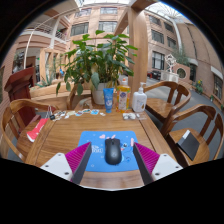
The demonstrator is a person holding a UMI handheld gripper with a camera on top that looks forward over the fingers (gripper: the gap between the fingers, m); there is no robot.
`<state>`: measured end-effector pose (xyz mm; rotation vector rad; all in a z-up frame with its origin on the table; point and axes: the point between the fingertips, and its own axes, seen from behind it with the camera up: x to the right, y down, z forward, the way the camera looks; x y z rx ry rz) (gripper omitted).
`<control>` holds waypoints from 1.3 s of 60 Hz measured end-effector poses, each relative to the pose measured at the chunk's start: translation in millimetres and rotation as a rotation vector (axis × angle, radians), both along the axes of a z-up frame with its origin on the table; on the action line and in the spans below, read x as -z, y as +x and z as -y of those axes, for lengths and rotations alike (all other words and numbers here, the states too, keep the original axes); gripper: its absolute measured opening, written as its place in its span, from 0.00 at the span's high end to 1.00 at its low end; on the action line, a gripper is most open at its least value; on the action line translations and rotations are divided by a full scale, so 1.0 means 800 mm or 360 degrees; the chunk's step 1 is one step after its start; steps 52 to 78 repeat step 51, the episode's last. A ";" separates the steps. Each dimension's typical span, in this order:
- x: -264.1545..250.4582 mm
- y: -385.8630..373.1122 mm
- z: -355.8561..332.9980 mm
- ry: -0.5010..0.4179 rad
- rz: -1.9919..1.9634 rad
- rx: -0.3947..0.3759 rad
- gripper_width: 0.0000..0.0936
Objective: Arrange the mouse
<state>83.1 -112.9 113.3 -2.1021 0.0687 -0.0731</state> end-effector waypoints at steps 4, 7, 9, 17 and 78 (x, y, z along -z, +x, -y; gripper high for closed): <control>-0.021 -0.003 0.033 0.0020 0.0005 0.0001 0.09; -0.037 -0.002 0.056 0.0032 0.0016 0.0005 0.09; -0.047 -0.003 0.070 0.0050 0.0020 0.0003 0.09; -0.072 -0.006 0.124 0.0078 0.0056 0.0009 0.09; -0.077 -0.017 0.230 0.0081 0.0109 -0.0041 0.09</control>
